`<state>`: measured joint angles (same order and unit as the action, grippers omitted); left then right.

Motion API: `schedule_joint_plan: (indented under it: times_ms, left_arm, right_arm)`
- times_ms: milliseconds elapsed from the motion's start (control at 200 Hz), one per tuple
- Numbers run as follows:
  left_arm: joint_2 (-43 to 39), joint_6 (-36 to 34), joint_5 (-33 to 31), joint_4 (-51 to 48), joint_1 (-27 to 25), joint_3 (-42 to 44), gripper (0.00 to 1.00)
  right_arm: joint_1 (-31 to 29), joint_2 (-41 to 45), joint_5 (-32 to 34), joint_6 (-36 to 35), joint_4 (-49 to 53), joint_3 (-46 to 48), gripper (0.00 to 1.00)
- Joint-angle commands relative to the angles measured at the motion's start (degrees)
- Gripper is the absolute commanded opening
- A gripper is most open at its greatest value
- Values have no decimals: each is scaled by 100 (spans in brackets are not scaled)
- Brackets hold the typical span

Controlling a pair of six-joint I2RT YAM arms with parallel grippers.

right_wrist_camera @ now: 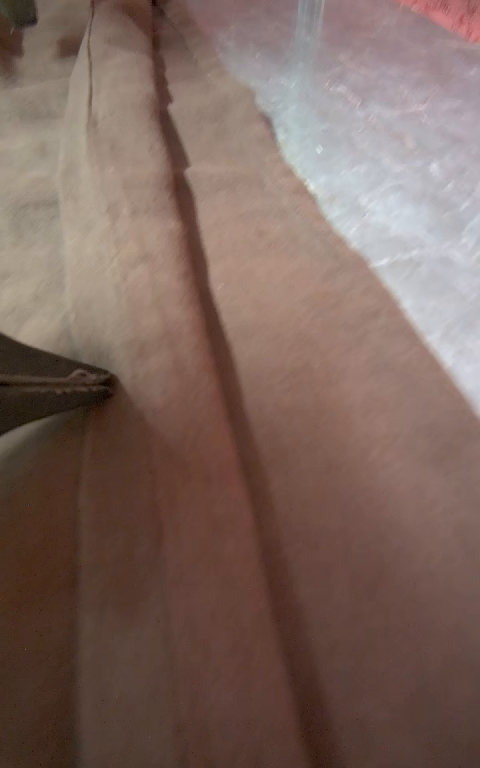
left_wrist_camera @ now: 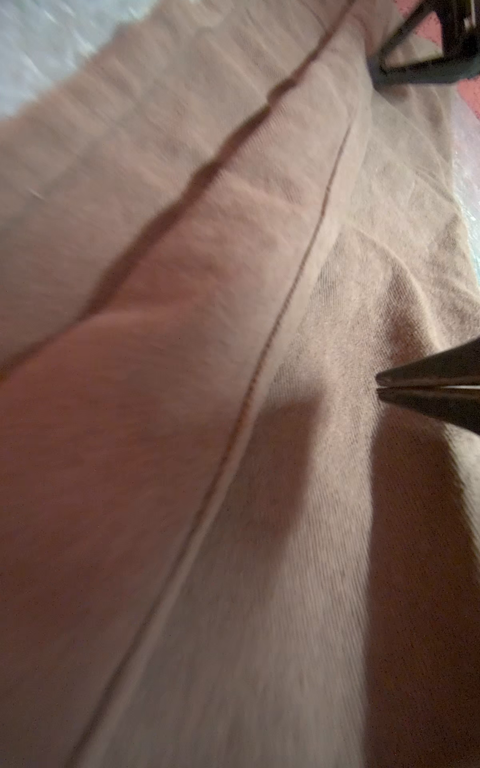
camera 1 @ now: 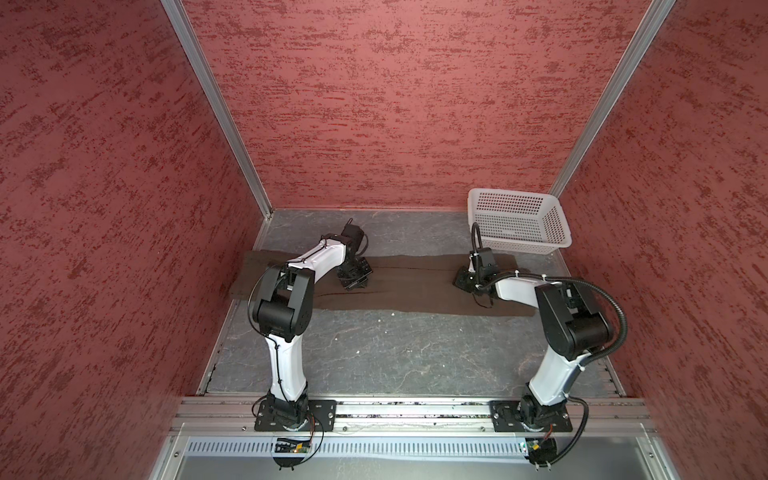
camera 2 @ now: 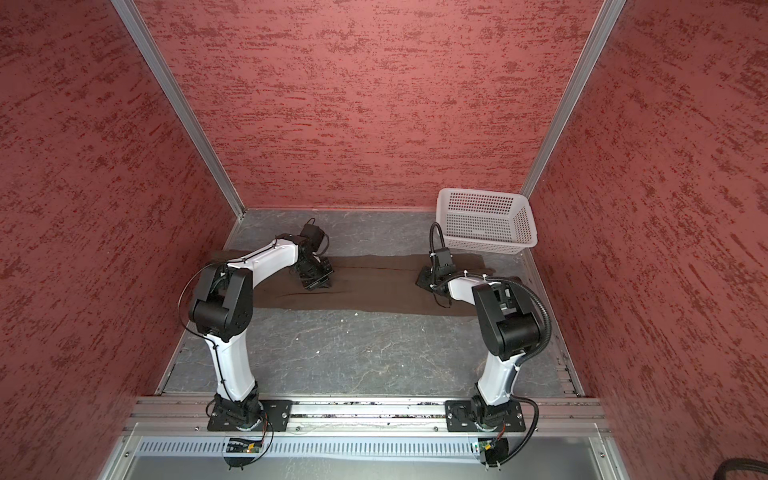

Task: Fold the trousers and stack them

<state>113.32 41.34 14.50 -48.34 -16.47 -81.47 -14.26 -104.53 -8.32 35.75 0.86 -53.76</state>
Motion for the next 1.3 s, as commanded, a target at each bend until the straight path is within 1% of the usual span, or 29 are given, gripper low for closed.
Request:
schedule_joint_plan:
  times_ms: [0, 160, 235, 291, 421, 511, 601, 641, 681, 731, 797, 902, 1007, 1102, 1182, 1292]
  left_arm:
    - [237, -3, 101, 230, 32, -49, 7]
    - [817, -25, 84, 301, 56, -484, 7]
    - [1072, -39, 103, 307, 115, -836, 8]
    - [1278, -88, 56, 208, 164, -1244, 8]
    - [1885, -234, -94, -87, 347, -2475, 9]
    - [2480, -245, 171, -504, 530, -3705, 10]
    - [2923, -267, 167, -917, 641, -4864, 11]
    - [3025, -283, 182, -1076, 677, -5230, 11]
    - [3041, -285, 171, -1150, 696, -5391, 11]
    - [2931, -285, 103, -1143, 706, -5339, 11]
    - [2716, -302, 63, -1020, 715, -4978, 12]
    - [2246, -292, 105, -752, 698, -4000, 12]
    - [1690, -310, 81, -468, 621, -2977, 12]
    - [1172, -350, -29, -191, 430, -2113, 14]
    - [953, -377, -152, -56, 233, -1665, 14]
    - [873, -273, -194, 64, 111, -1186, 14]
  right_arm:
    - [-13, -290, 11, 46, -124, -281, 0]
    - [-12, -612, 303, -43, 162, -764, 0]
    - [7, -766, 528, -147, 399, -1097, 0]
    - [23, -874, 732, -215, 617, -1401, 0]
    - [164, -1190, 904, -332, 903, -2158, 0]
    - [321, -1489, 886, -292, 1235, -2902, 0]
    - [376, -1597, 883, -299, 1422, -3451, 0]
    - [373, -1587, 851, -317, 1453, -3578, 0]
    - [372, -1528, 820, -318, 1461, -3592, 0]
    - [350, -1404, 788, -310, 1495, -3502, 0]
    - [305, -1161, 698, -314, 1411, -3191, 0]
    - [140, -602, 552, -322, 1190, -2292, 0]
    - [-96, -9, 669, -357, 1069, -1384, 0]
    - [-237, 412, 748, -316, 910, -691, 0]
    - [-278, 538, 769, -213, 814, -268, 0]
    - [-318, 543, 760, -48, 736, 174, 0]
